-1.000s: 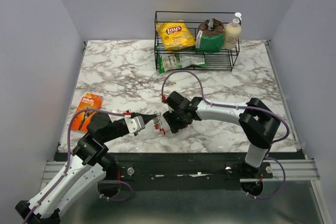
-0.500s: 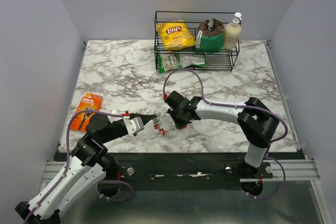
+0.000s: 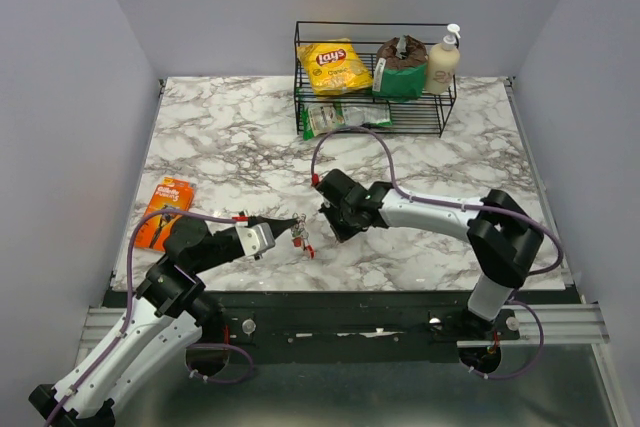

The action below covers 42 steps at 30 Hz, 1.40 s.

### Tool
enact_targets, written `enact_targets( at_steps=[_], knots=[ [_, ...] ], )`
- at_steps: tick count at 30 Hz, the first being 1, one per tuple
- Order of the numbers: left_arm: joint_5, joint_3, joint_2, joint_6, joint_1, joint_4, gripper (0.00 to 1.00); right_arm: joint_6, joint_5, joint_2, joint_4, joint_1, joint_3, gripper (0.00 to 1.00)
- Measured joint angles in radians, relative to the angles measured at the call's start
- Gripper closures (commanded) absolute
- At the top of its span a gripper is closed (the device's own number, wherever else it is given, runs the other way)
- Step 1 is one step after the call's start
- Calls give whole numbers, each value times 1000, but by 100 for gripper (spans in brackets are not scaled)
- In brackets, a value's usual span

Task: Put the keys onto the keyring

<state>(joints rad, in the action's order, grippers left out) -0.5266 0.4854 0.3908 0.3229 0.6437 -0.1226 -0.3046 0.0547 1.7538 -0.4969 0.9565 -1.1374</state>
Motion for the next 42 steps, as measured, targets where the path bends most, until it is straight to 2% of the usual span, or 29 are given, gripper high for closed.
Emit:
enact_targets(
  at_steps=[10, 19, 25, 31, 35, 42],
  knots=[
    [-1, 0, 22, 18, 0, -39, 100, 126, -13, -195, 21, -43, 0, 99],
    [-10, 4, 82, 54, 0, -70, 100, 327, -141, -409, 136, -61, 21, 100],
    [-12, 17, 106, 86, 0, -104, 100, 388, -316, -483, 188, -97, 43, 99],
    [-16, 37, 123, 113, 0, -106, 100, 372, -582, -520, 257, -195, 69, 100],
    [-17, 51, 140, 128, 0, -106, 100, 352, -714, -519, 282, -203, 70, 99],
    [-16, 80, 167, 180, 0, -106, 100, 312, -832, -481, 303, -203, 64, 100]
  ],
)
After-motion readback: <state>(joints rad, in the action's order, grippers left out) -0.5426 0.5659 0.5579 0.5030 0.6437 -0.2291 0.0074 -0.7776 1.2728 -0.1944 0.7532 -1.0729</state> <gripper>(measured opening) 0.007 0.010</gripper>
